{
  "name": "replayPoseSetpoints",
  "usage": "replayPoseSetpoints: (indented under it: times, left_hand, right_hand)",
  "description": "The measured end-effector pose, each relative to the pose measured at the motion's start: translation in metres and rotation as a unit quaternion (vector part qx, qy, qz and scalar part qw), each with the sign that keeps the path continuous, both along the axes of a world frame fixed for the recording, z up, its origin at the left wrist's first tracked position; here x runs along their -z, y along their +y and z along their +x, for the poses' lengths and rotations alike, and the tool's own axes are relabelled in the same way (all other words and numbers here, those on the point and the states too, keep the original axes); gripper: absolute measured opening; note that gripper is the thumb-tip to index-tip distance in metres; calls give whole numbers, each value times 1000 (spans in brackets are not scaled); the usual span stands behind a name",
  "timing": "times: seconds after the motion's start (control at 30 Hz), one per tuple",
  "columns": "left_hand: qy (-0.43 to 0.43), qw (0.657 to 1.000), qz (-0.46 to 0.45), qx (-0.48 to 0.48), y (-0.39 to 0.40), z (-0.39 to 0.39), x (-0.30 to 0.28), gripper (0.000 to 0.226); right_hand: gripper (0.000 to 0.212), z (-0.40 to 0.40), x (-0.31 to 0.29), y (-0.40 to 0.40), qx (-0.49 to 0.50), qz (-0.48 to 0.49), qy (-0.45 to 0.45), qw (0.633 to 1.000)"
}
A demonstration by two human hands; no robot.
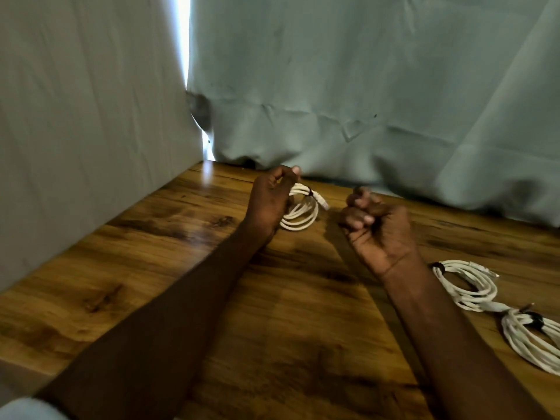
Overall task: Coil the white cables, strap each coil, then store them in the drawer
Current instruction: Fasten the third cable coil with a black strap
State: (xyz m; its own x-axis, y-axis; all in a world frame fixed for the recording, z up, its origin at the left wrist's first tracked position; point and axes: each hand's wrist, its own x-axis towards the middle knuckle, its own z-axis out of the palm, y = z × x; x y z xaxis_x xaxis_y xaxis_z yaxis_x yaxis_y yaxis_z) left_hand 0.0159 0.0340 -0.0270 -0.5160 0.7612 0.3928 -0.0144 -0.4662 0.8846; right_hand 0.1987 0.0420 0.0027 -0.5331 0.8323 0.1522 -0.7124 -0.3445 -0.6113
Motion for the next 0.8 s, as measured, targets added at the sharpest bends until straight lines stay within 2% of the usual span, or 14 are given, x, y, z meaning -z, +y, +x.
replayPoseSetpoints:
  times: [0.07, 0.13, 0.27, 0.37, 0.47, 0.6, 0.7, 0.8]
  left_hand:
    - [-33, 999, 3, -35, 2, -5, 2, 24]
    - [-57, 998, 2, -35, 3, -3, 3, 27]
    - [-114, 991, -46, 58, 4, 6, 0, 36]
    - [-132, 980, -81, 128, 3, 15, -4, 33]
    - [-132, 980, -75, 125, 2, 21, -5, 19]
    - [-139, 984, -70, 90, 1, 17, -3, 26]
    - [-157, 984, -56, 65, 3, 13, -3, 28]
    - [-150, 985, -70, 56, 3, 15, -3, 29]
  right_hand:
    - [23, -13, 6, -7, -12, 13, -112, 994]
    - [29, -25, 12, -13, 17, 38, -207, 978]
    - [28, -37, 27, -14, 186, 168, -337, 908]
    - [20, -38, 34, -12, 275, 203, -378, 860]
    - [16, -39, 38, -11, 286, 194, -387, 855]
    - [12, -42, 41, -11, 304, 219, -392, 840]
    - [16, -40, 36, -16, 373, 288, -395, 789]
    - [18, -40, 34, -17, 395, 360, -426, 730]
